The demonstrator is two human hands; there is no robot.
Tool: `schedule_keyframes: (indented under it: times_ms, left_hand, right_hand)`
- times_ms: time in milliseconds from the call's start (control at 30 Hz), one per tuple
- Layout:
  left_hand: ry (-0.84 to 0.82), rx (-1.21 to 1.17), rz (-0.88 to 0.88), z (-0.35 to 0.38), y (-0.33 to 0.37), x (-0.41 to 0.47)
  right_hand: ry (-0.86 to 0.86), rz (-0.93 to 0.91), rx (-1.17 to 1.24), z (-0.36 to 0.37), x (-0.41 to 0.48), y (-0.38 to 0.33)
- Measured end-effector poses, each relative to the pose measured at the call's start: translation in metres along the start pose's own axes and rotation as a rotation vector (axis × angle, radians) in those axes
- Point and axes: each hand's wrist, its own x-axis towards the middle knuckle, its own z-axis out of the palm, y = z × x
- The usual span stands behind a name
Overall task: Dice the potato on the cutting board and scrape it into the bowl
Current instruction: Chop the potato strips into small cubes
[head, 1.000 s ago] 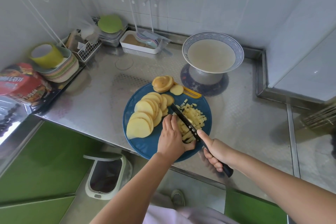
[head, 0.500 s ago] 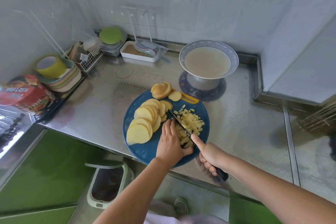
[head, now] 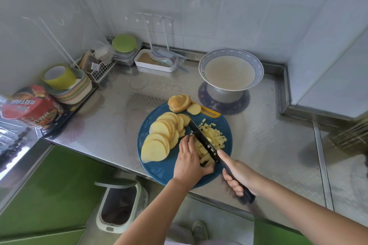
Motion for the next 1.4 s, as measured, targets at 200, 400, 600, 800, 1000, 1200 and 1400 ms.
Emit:
schedule_keyframes:
  times_ms: [200,400,600,800,1000,1200,1400]
  left_hand:
    - [0.01,-0.066,0.0,-0.003,0.0,-0.001]
    - [0.017,-0.126,-0.019,-0.005,-0.002,-0.004]
    - [0.056,-0.159,-0.023,-0.004,-0.004,-0.006]
    - [0.006,-0.201,-0.027,-0.007,-0.002,-0.007]
    - [0.06,-0.198,-0.016,-0.005,-0.004,-0.007]
    - [0.016,-0.206,-0.027,-0.008,-0.002,-0.008]
    - [0.023,-0.191,-0.026,-0.007,-0.002,-0.008]
  right_hand:
    - [0.014,-0.046,-0.01,-0.002,-0.006,-0.001]
    - [0.037,-0.067,-0.068,-0.001,-0.012,0.002]
    - [0.005,-0.04,-0.048,0.002,-0.015,0.001]
    - [0.004,-0.031,-0.043,0.003,-0.018,0.0]
    - [-0.003,-0.015,-0.055,0.003,-0.021,-0.001]
    - [-0.005,-0.015,-0.057,0.004,-0.024,-0.003]
    - [0.028,0.003,-0.098,0.005,-0.024,-0.004]
